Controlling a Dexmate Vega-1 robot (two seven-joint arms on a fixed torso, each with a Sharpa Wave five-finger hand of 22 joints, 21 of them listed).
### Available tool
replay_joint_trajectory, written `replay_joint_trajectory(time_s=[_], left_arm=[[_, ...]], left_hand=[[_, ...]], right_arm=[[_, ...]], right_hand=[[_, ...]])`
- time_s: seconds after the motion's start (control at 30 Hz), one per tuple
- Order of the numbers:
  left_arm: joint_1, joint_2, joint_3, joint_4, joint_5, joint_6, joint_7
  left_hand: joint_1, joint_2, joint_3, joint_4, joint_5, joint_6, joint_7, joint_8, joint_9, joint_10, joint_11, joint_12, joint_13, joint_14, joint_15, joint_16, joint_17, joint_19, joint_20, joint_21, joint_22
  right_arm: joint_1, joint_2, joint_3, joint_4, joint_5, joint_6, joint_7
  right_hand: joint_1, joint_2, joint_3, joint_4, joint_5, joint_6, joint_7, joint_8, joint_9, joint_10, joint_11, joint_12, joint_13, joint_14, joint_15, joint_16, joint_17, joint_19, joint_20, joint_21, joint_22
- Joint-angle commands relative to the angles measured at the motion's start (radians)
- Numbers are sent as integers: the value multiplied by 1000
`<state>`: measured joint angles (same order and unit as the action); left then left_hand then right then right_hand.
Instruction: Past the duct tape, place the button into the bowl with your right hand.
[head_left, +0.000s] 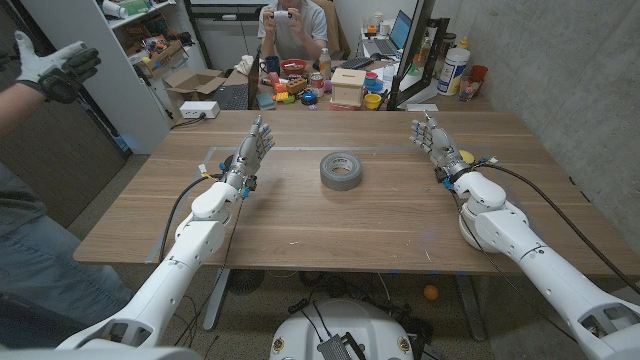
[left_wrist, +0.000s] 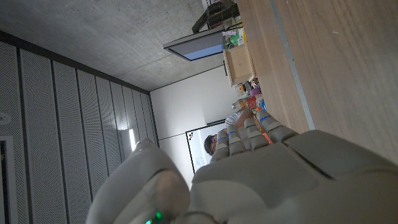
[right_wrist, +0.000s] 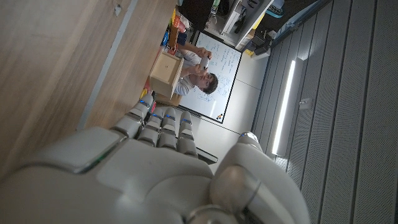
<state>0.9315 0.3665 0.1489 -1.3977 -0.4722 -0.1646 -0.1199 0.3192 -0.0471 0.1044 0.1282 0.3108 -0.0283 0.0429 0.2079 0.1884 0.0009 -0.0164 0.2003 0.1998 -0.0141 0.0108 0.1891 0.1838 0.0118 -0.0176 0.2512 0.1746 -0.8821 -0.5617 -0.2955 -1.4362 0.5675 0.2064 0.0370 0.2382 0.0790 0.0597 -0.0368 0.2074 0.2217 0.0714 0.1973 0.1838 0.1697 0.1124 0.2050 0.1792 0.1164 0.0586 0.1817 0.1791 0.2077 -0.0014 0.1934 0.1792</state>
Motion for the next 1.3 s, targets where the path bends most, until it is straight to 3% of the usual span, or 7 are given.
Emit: replay_joint_trajectory(time_s=[0.03,0.33,0.47,0.8,1.07,1.2,1.3], left_arm=[[8,-10,-9,-6,10,6,-8],[18,-11,-15,-20,16,7,-3],[24,-9,-16,-30,17,12,0],[34,-2,-14,-49,24,18,2],[40,0,-15,-60,25,20,7],[42,0,-13,-63,26,20,9],[44,0,-13,-64,25,19,9]], left_hand=[[9,7,-6,2,7,7,0,2,2,-4,-5,8,0,-3,-2,4,5,-2,8,-4,4],[10,10,-7,0,9,10,-2,2,2,-3,-7,8,-1,-4,-2,3,5,-5,11,-8,4],[11,10,-8,0,9,11,-3,2,2,-7,-7,6,-1,-7,-2,2,5,-5,12,-9,4],[12,13,-10,-1,11,14,-5,2,3,-8,-6,6,-2,-12,1,1,5,-8,18,-13,5],[13,14,-11,-2,12,17,-8,2,3,-8,-5,6,-2,-14,0,0,5,-12,26,-17,5],[13,15,-12,-2,13,19,-8,3,3,-9,-11,6,-2,-15,0,0,5,-13,32,-19,5],[14,16,-13,-2,13,21,-9,3,3,-8,-10,6,-3,-15,-1,0,5,-14,35,-20,5]], right_arm=[[-8,-56,17,-52,-31,-19,-18],[-25,-117,22,-99,-75,-49,-32],[-24,-158,18,-122,-111,-71,-30],[-29,-237,21,-173,-204,-121,-56],[-41,-265,33,-191,-240,-138,-72],[-46,-284,36,-206,-265,-158,-80],[-51,-304,35,-229,-306,-183,-101]], right_hand=[[10,1,7,-3,2,0,-2,0,2,13,1,5,3,5,8,5,2,-4,7,2,5],[25,3,12,-13,1,-8,-9,-3,2,10,-2,4,3,3,9,3,2,-9,11,0,5],[53,8,23,-30,-1,-16,-29,-4,3,2,-6,0,3,-3,15,1,1,-22,25,-3,4],[83,14,36,-47,-3,-15,-40,-2,3,-2,-8,-1,4,-12,17,-1,1,-34,36,-5,3],[105,16,44,-60,-4,-13,-46,0,3,-3,-15,0,4,-13,13,0,0,-37,41,-4,3],[139,14,55,-82,-6,-16,-52,1,4,-5,-15,0,5,-25,8,-3,0,-45,75,-5,2],[149,13,58,-88,-6,-17,-53,0,4,-8,-17,-1,5,-36,8,-6,0,-50,81,-6,2]])
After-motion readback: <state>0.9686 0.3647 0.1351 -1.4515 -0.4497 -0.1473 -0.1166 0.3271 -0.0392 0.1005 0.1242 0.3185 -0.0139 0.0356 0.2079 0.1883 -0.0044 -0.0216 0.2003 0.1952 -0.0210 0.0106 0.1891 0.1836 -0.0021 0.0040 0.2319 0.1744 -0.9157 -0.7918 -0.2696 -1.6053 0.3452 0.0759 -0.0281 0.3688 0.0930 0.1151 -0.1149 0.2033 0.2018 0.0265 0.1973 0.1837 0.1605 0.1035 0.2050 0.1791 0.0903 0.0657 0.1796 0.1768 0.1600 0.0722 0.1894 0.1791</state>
